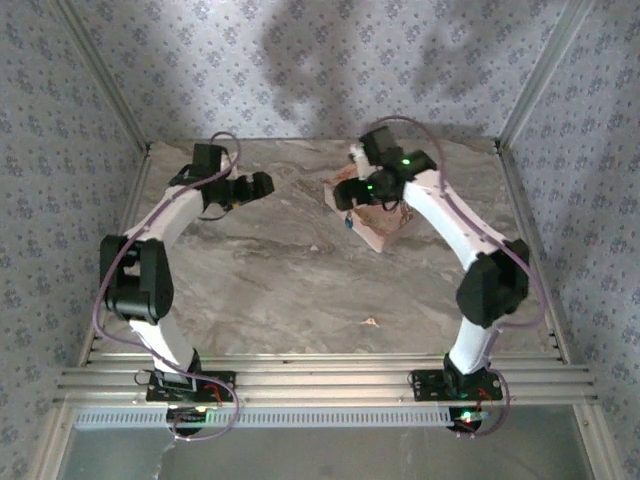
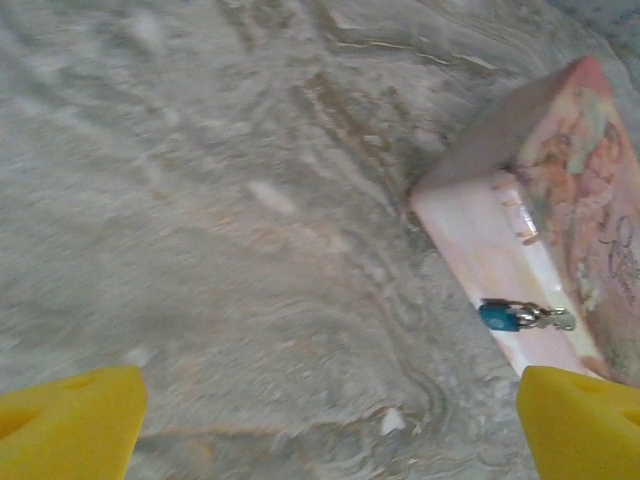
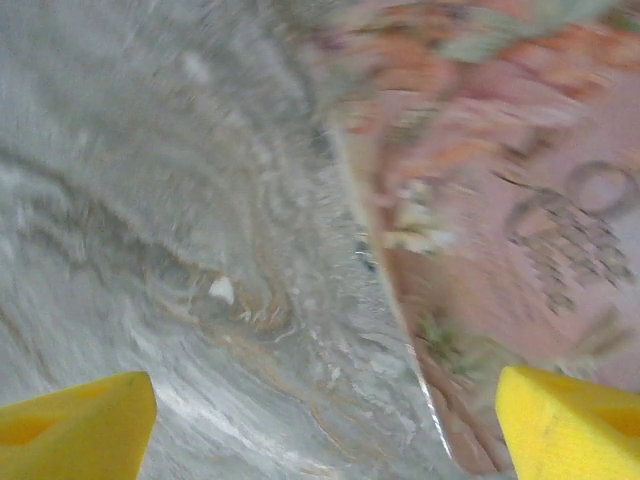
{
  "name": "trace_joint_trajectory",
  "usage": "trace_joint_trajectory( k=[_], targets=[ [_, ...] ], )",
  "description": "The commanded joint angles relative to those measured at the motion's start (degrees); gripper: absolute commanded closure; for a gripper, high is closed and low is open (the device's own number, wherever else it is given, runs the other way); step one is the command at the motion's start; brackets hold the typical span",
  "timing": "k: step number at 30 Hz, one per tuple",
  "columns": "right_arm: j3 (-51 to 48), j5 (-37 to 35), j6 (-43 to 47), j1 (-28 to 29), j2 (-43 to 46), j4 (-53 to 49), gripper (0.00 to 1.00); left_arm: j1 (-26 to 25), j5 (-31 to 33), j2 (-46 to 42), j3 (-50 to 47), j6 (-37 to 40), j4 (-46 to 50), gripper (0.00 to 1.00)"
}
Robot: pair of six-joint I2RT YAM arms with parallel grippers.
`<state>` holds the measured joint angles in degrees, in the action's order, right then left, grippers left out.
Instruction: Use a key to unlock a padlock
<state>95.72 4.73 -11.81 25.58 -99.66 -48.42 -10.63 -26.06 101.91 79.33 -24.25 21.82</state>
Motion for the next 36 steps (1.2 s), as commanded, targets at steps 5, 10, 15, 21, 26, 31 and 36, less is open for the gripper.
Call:
trace_joint_trajectory(
  k=[5,10,15,21,26,31,36],
  targets=[
    [-25.9,9.2,-28.7,-14.2,12.2,13.6,0.15,-5.9,-7.2,13.8,17.0,1.6,3.5,0.11],
    [-29.8,12.2,-29.8,-17.0,13.5,14.2,0.14,-9.4,-10.6,25.0,30.5,1.0,6.1,0.14],
    [-31.3,13.1,-30.8,-18.2,13.2,15.2,0.14,-11.6,-12.0,35.2,46.1,0.9,11.2,0.14],
    [-31.2,14.3,-31.9,-19.9,9.6,19.0,0.15,-12.2,-12.3,42.8,55.3,-0.8,16.1,0.2],
    [-29.1,14.9,-31.9,-19.5,5.1,20.2,0.16,-12.2,-12.3,42.5,52.4,-1.2,18.1,0.26],
    [-25.8,15.4,-31.1,-18.8,0.9,20.3,0.15,-12.2,-11.5,38.4,44.0,-0.3,17.6,0.3],
    [-22.5,14.2,-29.3,-15.9,-2.9,20.2,0.14,-11.8,-9.3,30.0,27.3,-2.4,8.4,0.31]
  ],
)
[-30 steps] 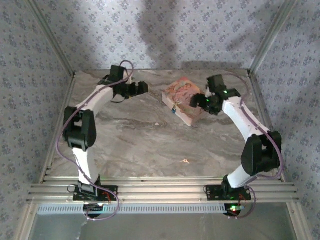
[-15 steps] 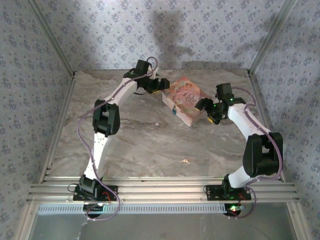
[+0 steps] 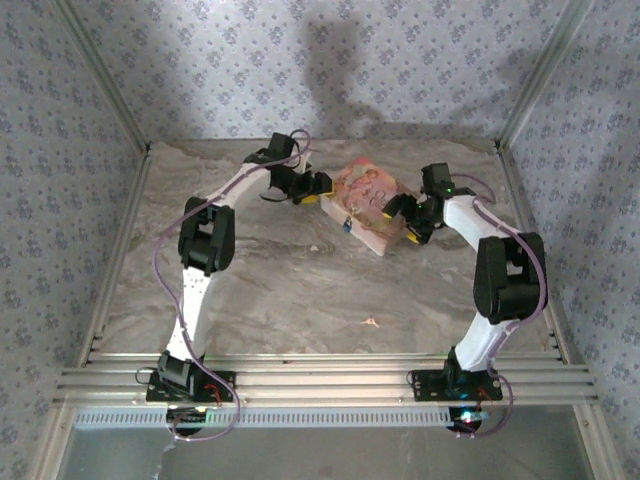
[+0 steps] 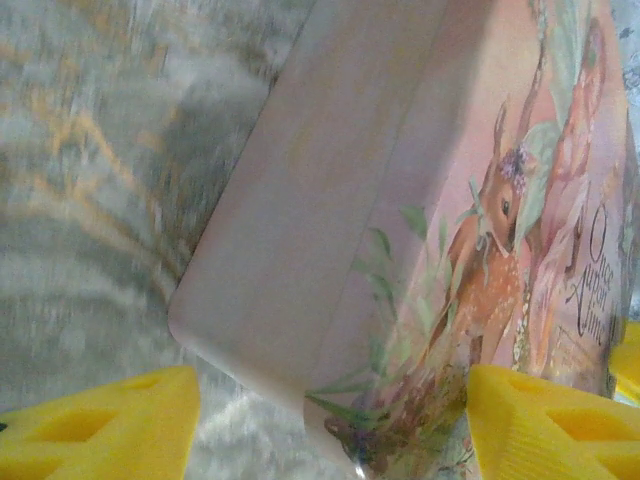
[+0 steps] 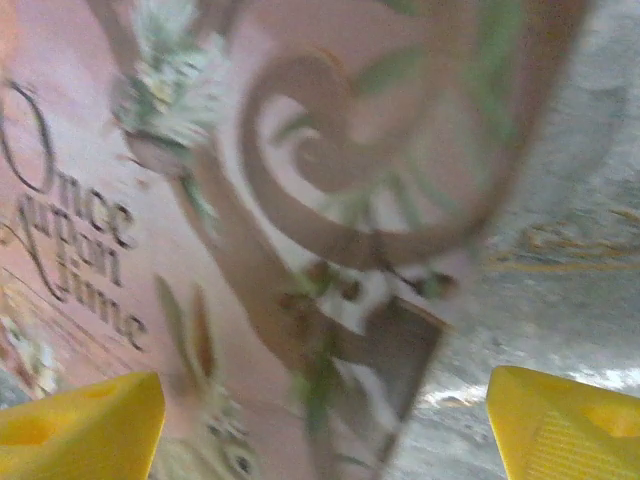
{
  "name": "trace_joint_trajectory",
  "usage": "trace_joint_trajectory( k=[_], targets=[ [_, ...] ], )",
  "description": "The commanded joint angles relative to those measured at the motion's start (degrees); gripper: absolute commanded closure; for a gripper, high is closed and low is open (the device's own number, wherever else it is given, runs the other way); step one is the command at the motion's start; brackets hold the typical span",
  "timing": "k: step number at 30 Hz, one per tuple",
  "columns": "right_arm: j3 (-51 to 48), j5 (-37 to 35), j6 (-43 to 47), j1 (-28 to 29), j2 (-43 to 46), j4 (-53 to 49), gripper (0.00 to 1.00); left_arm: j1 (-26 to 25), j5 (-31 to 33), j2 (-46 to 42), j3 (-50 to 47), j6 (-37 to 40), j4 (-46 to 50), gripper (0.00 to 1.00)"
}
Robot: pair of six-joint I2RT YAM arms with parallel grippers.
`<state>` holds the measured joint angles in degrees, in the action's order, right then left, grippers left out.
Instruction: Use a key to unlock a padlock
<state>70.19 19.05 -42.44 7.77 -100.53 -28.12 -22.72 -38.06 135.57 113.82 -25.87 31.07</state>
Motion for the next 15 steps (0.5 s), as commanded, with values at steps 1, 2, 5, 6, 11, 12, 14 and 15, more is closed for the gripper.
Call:
trace_joint_trajectory(
  k=[1,2,5,6,11,12,14,15],
  targets=[
    [4.0,-0.4,1.6,2.7,-2.9,-0.6,0.14,0.5,3.5,-5.7,-11.5,-1.9,-3.1,0.31],
    [4.9,-0.7,1.8,3.5,-3.9,-1.0,0.14,0.9,3.9,-7.6,-16.0,-3.1,-5.8,0.32],
    [6.3,-1.6,2.3,5.4,-5.7,-1.8,0.13,2.2,4.4,-13.7,-28.6,-6.9,-13.3,0.34],
    [6.1,-1.9,2.4,6.1,-5.9,-1.6,0.13,2.6,4.7,-15.7,-32.1,-7.4,-14.9,0.34],
    [6.7,-0.5,2.1,8.8,-8.1,-0.6,0.14,3.4,10.4,-26.6,-46.3,-5.7,-16.4,0.34],
    [7.5,0.1,2.1,9.3,-8.7,-0.8,0.14,3.5,11.3,-28.4,-47.9,-5.3,-16.5,0.34],
    [9.9,1.1,1.9,10.3,-9.8,-1.4,0.15,3.9,13.8,-32.4,-51.0,-4.7,-16.6,0.34],
    [10.8,1.1,1.9,10.7,-10.1,-1.6,0.15,4.2,14.9,-34.3,-52.1,-4.6,-16.8,0.33]
  ],
)
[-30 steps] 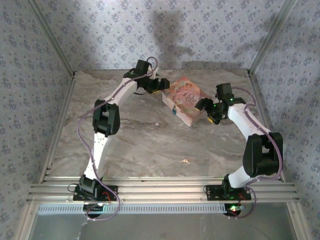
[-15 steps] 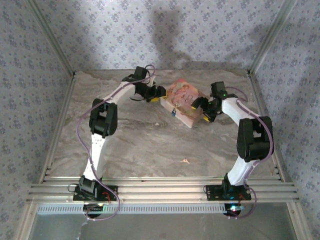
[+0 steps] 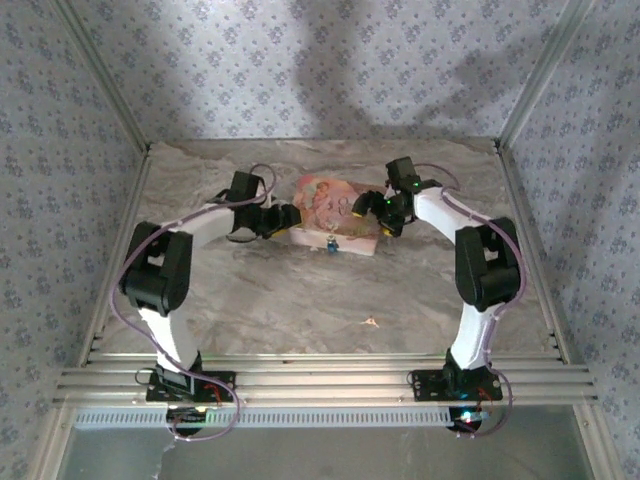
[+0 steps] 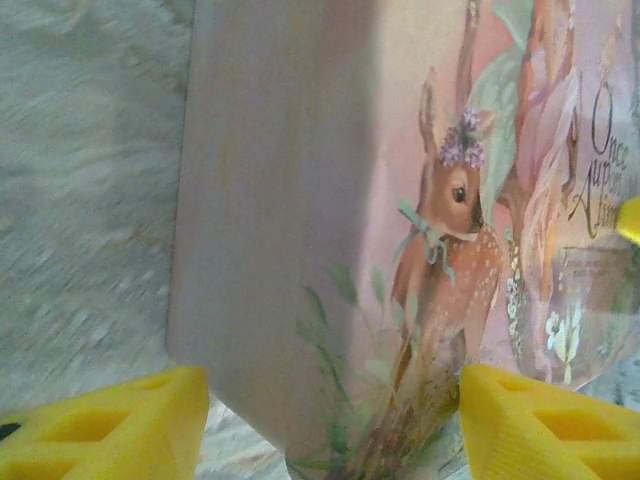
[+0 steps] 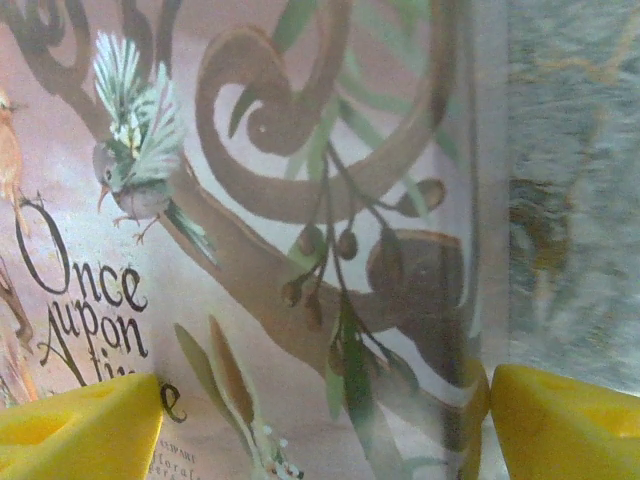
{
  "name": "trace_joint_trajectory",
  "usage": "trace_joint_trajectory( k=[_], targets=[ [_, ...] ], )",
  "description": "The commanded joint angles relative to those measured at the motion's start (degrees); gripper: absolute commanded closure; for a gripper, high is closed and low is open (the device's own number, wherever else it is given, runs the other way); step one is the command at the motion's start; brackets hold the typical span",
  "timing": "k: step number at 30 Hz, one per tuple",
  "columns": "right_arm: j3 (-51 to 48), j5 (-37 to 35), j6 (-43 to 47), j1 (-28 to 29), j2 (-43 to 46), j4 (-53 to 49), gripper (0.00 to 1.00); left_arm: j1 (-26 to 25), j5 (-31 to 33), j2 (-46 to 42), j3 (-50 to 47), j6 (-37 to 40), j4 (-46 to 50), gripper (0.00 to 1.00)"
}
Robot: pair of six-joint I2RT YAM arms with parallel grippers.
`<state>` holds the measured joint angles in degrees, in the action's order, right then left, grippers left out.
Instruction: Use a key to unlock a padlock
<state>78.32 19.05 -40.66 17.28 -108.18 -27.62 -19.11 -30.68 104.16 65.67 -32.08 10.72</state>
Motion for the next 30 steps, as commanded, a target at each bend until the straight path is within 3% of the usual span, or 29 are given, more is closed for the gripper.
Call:
trace_joint_trajectory(
  k=[1,7,12,16,22,26,30],
  targets=[
    [3.8,0.8,0.2,1.6,-2.7,-2.4,0.15,1.0,8.8,-4.9,-5.0,1.5,3.4,0.33],
    [9.2,0.7,2.0,2.4,-4.1,-5.5,0.19,5.0,7.9,-11.0,-5.9,1.2,3.0,0.26],
    [9.6,1.2,2.6,2.8,-5.0,-5.9,0.32,6.3,2.4,-8.0,-2.8,2.7,3.3,0.27],
    [11.9,2.5,2.4,3.3,-7.2,-5.8,0.42,6.3,-2.0,-4.5,-1.3,1.0,0.3,0.33],
    [19.2,3.3,2.8,3.8,-12.7,-8.4,0.44,6.3,-4.6,0.6,1.9,0.0,-1.8,0.38],
    [25.2,4.1,2.4,3.5,-16.4,-10.9,0.44,6.3,-6.3,5.0,7.0,0.2,-1.3,0.49],
    [30.1,4.8,1.4,2.2,-19.9,-10.8,0.42,6.4,-6.7,9.7,12.8,0.6,-0.1,0.51]
  ],
)
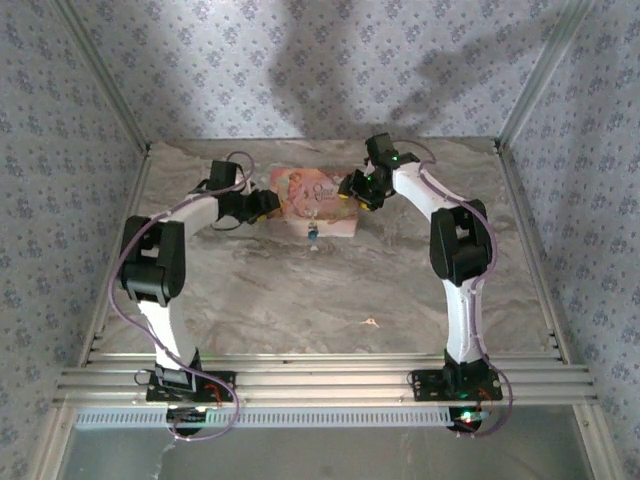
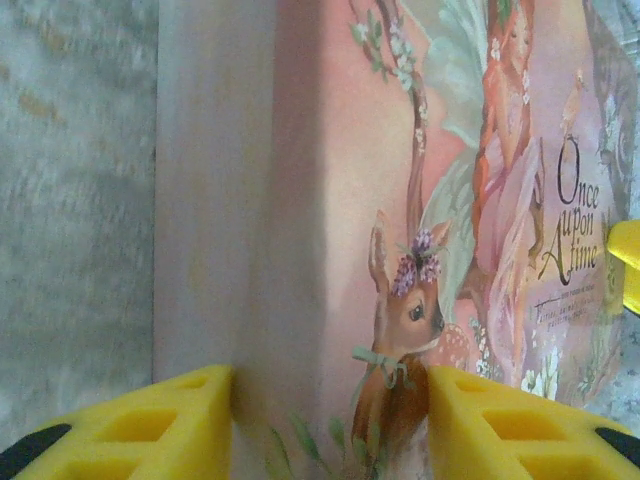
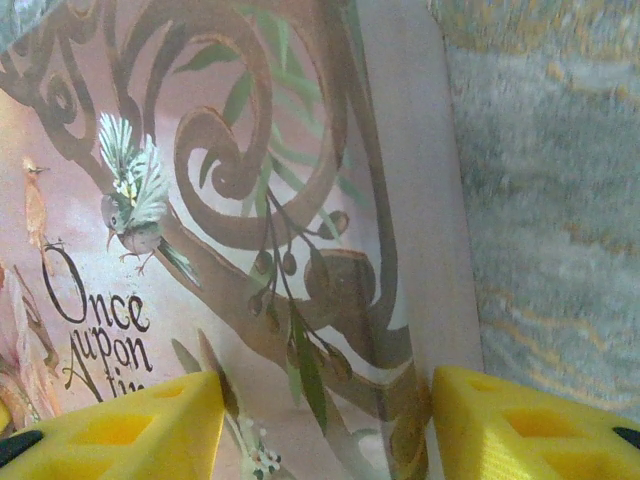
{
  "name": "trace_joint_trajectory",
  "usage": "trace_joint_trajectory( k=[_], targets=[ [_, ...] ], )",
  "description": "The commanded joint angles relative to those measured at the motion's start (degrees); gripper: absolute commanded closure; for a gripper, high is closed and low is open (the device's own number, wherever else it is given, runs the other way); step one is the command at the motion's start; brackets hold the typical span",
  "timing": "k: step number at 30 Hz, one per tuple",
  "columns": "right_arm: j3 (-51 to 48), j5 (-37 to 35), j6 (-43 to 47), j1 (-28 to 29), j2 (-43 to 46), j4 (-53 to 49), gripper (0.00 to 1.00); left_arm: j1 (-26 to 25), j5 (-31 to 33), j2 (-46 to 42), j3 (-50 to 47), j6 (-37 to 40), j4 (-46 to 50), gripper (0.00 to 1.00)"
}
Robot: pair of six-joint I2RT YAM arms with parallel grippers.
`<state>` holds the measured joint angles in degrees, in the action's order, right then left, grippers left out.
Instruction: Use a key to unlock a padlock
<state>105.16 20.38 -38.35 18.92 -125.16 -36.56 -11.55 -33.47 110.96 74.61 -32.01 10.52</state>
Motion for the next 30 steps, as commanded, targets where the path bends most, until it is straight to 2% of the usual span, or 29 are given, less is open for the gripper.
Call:
trace_joint_trajectory(
  k=[1,8,13,16,19,23,26,30],
  targets=[
    [4.7,3.8,-1.0,0.1,-3.9,-1.8,0.42,-1.1,-4.3,4.4,5.7,0.5,0.6,0.52],
    [13.9,5.3,-1.5,-2.5,-10.5,-2.6,0.42,-1.0,-5.1,12.1,16.9,0.6,3.2,0.52],
    [17.1,5.5,-2.2,-3.8,-11.9,-2.4,0.42,-0.1,-4.9,13.9,20.0,0.7,4.8,0.51],
    [19.0,5.2,-1.0,-4.4,-11.2,-4.9,0.35,0.7,-4.1,12.5,20.2,1.8,6.1,0.46],
    [20.6,3.7,1.3,-5.0,-8.9,-8.7,0.28,1.6,-3.6,9.1,19.8,3.5,8.6,0.41],
    [20.1,1.6,5.6,-5.8,-3.2,-12.7,0.24,1.9,0.8,1.4,16.6,7.5,12.5,0.36],
    [18.3,0.3,8.4,-6.1,1.8,-15.6,0.22,2.0,3.7,-5.6,11.2,9.0,13.6,0.34],
    [10.0,-1.5,11.8,-5.8,10.1,-17.3,0.22,0.5,6.8,-15.8,0.7,9.3,13.3,0.33]
  ],
)
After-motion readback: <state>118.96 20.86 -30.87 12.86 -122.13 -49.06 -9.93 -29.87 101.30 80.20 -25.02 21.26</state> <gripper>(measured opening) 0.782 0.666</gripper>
